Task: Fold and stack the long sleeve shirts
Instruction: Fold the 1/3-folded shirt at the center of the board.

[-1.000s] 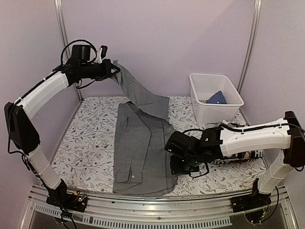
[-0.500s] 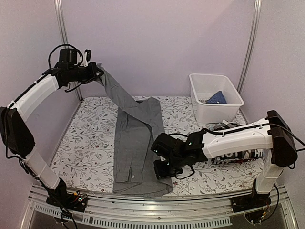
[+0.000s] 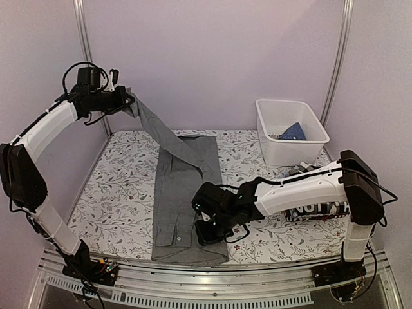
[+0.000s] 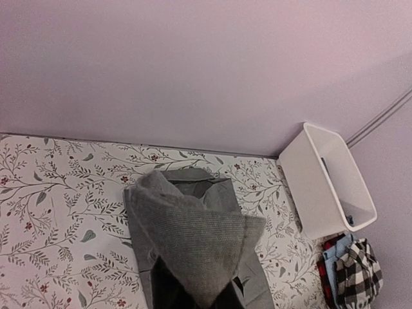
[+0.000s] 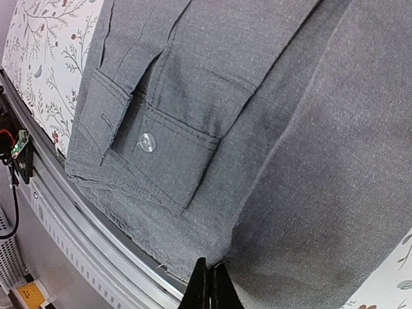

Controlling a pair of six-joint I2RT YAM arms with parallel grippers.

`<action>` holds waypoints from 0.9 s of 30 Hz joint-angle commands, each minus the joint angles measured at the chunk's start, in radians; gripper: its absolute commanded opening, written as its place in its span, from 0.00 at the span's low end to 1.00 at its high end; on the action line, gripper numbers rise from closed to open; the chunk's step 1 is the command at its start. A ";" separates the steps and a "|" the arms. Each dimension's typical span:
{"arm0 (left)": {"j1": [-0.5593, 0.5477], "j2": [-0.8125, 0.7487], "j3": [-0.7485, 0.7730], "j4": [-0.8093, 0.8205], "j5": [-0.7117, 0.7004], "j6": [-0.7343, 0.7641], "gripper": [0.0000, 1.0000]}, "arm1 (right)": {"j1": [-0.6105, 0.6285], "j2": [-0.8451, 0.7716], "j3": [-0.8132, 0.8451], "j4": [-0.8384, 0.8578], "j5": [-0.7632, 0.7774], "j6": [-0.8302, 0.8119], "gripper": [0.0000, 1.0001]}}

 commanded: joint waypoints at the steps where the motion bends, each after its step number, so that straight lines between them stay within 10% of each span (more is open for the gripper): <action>1: 0.017 -0.015 0.017 -0.004 -0.046 0.033 0.00 | 0.001 -0.004 -0.028 0.030 -0.044 -0.008 0.00; 27: 0.038 0.007 0.128 -0.013 -0.063 0.044 0.00 | 0.001 -0.081 -0.101 0.047 -0.043 0.009 0.00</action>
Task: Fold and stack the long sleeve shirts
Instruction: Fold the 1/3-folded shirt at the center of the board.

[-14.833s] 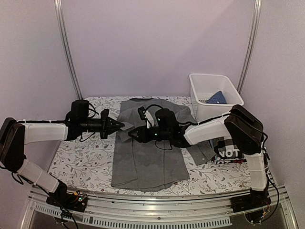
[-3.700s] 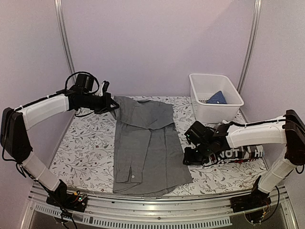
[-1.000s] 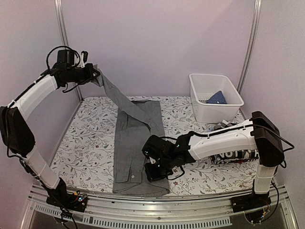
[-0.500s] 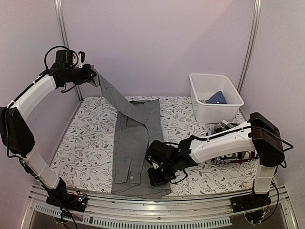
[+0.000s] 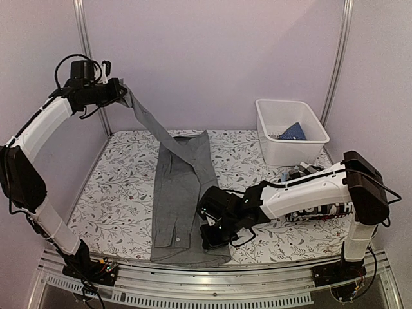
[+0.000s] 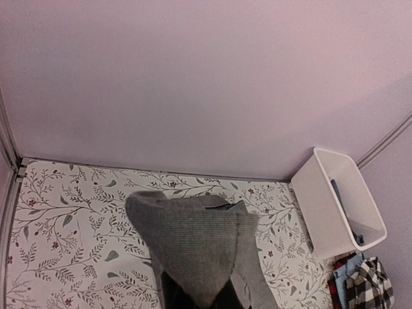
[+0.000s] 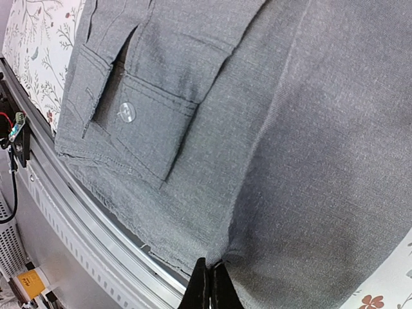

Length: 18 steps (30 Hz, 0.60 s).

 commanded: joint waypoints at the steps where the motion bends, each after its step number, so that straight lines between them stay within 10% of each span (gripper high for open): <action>1: 0.012 0.020 0.066 0.010 0.013 0.011 0.00 | 0.001 -0.045 -0.009 -0.001 0.012 0.003 0.00; 18: -0.007 0.165 0.152 0.095 0.169 -0.032 0.00 | -0.016 -0.207 -0.114 -0.030 0.145 0.082 0.00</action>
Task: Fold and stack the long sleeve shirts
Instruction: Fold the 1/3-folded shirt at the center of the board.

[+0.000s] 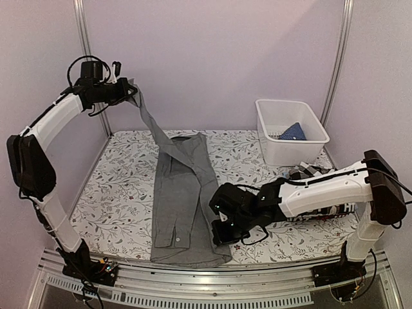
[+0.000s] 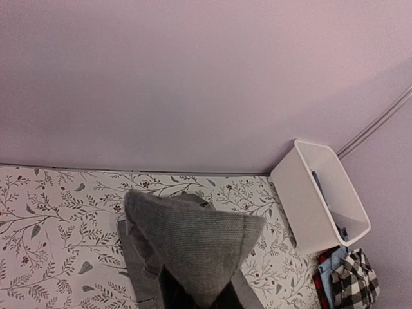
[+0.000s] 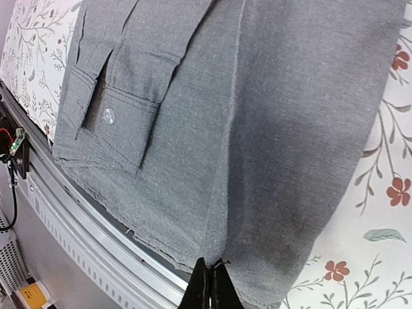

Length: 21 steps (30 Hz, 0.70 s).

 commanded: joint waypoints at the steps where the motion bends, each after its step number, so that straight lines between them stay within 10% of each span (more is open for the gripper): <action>1: -0.006 0.050 0.079 0.050 0.046 -0.014 0.00 | -0.008 -0.096 -0.026 -0.009 0.063 0.027 0.00; 21: -0.010 0.158 0.257 0.056 0.070 -0.033 0.00 | -0.002 -0.164 -0.062 0.037 0.065 -0.005 0.00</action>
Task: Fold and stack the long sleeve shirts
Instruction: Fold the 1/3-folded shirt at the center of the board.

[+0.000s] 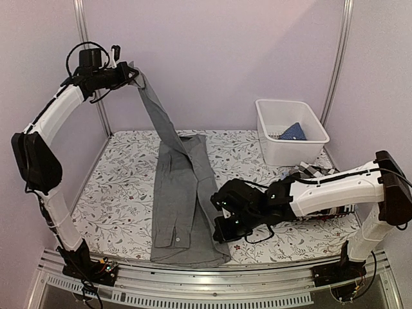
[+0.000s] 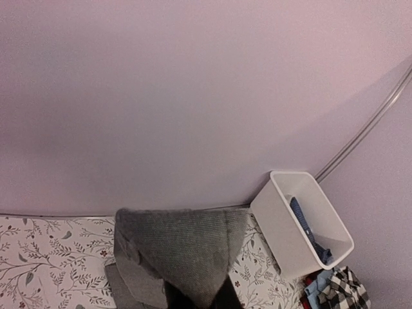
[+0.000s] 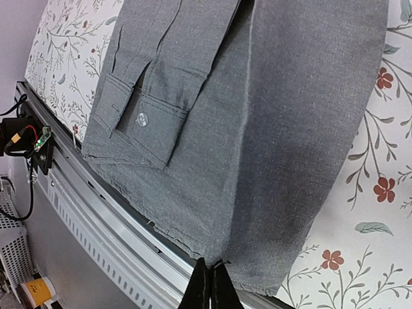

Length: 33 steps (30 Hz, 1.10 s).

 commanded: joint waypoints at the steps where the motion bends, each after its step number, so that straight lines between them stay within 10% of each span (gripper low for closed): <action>1: -0.009 0.063 0.030 0.041 0.033 -0.017 0.00 | -0.008 -0.076 -0.015 -0.007 0.060 0.012 0.00; 33: -0.014 0.097 0.050 0.024 0.023 -0.012 0.00 | 0.006 -0.242 -0.206 0.124 0.140 0.048 0.00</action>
